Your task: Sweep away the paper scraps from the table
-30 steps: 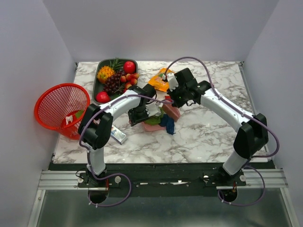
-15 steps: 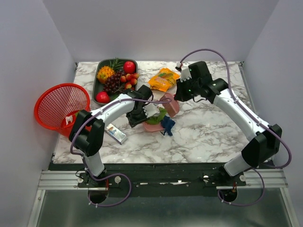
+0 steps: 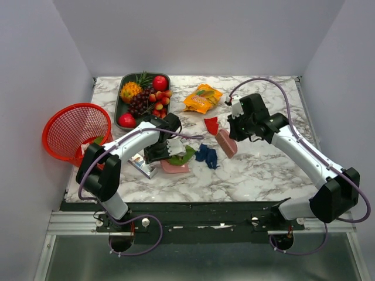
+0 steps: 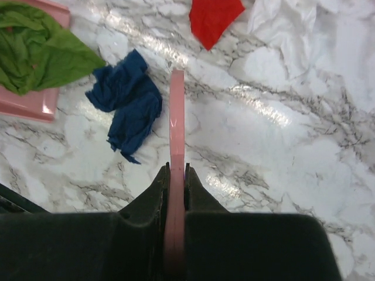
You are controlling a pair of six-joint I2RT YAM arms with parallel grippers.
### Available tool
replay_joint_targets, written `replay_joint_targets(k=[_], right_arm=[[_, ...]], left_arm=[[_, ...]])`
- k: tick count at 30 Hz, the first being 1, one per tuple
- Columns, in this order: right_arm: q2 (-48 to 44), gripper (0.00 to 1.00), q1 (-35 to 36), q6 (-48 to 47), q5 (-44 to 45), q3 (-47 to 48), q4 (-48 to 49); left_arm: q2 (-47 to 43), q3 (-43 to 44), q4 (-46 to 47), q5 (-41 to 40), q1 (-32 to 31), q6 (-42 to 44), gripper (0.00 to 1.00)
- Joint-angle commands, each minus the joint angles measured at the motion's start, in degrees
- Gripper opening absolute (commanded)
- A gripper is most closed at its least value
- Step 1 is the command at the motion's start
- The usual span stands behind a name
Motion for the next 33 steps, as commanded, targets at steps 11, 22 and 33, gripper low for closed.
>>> replay_joint_targets(k=[11,22,33], right_arm=[[3.6,0.01,0.2,8.1,-8.4,-7.9,3.6],[9.4,0.00,0.3,9.3,-16.1,-1.1,3.9],[0.0,0.01,0.2,3.1,-2.9,-7.0,4.0]], left_arm=[[7.2,5.1,1.2,3.7,-6.6,-4.6,0.00],[12.5,11.2,5.8,12.9,-7.9,-9.9,0.00],[4.6,1.9,15.9,17.6,-6.5,-9.7,0.00]])
